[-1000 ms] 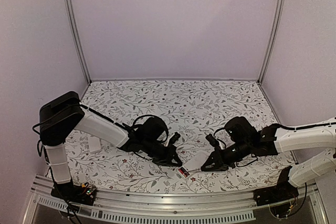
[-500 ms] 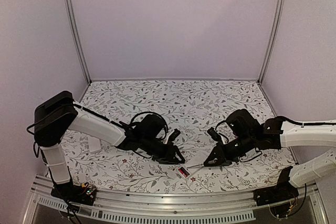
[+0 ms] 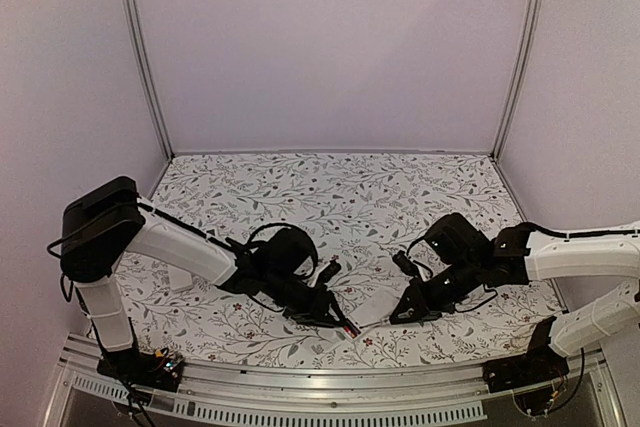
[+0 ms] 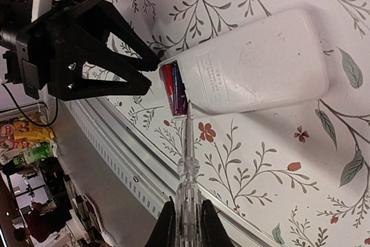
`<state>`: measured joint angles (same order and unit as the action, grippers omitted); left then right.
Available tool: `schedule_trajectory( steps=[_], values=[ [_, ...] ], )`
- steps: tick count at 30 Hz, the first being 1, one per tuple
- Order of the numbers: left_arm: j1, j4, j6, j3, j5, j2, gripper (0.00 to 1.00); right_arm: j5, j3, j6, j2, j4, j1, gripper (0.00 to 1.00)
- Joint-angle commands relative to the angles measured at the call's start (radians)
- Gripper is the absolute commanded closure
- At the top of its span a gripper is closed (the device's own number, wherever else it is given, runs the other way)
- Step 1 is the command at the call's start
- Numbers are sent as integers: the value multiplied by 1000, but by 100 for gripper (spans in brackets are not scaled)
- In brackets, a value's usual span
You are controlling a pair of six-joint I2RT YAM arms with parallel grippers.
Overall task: Unload the batteries from the remote control
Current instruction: Remove the battery from the remote control without the battery cover.
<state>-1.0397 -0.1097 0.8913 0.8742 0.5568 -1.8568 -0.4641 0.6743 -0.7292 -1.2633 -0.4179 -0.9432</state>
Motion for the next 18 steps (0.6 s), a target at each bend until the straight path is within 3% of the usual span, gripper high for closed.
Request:
schedule_trajectory(
  steps=[1, 11, 18],
  values=[
    [-19, 9, 10, -6, 18, -17, 69, -5, -6, 23, -30, 22, 0, 100],
    [-29, -1, 14, -1, 37, -47, 82, -50, -48, -12, -48, 113, -1, 100],
    [-29, -4, 16, -3, 40, -58, 87, -119, -142, -91, -45, 275, 0, 100]
  ],
)
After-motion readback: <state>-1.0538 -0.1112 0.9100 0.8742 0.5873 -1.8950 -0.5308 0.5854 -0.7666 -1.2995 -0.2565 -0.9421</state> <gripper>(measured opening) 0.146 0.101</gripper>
